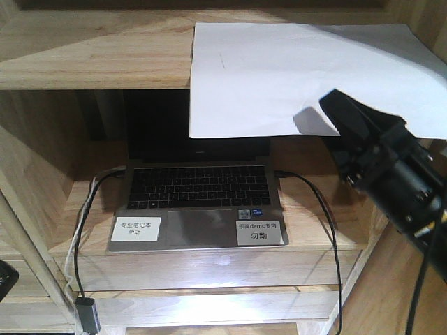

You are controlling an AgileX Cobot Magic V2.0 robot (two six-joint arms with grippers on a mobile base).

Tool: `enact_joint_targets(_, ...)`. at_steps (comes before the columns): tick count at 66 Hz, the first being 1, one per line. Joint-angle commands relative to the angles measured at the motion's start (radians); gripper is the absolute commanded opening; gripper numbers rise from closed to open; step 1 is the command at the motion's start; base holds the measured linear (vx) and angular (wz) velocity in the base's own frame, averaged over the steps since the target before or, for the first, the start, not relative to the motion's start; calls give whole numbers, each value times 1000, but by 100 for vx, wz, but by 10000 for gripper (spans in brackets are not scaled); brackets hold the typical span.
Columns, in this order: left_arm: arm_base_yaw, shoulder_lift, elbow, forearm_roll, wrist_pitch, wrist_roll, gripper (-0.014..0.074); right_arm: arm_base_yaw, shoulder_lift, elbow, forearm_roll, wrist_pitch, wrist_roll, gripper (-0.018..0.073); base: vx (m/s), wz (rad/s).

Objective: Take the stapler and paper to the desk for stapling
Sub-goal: 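Reach the right gripper to the overhanging edge of the white paper, then pinch the paper edge with the right gripper and pull it off the shelf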

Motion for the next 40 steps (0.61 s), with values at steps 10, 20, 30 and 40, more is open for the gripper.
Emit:
enact_joint_targets(10, -2, 15, -29, -17, -119, -9, -6, 2, 22, -58, 90, -152, 10, 370, 0, 0)
enact_joint_targets(20, -2, 15, -29, -17, -119, -9, -6, 2, 9, -45, 87, -184, 23, 63, 0, 0)
enact_joint_targets(30, -2, 15, -29, -17, -119, -9, -6, 2, -67, -1, 76, -171, 21, -12, 0, 0)
enact_joint_targets(40, -2, 15, -29, -17, -119, -9, -6, 2, -189, 67, 84, -128, -4, -8, 0, 0)
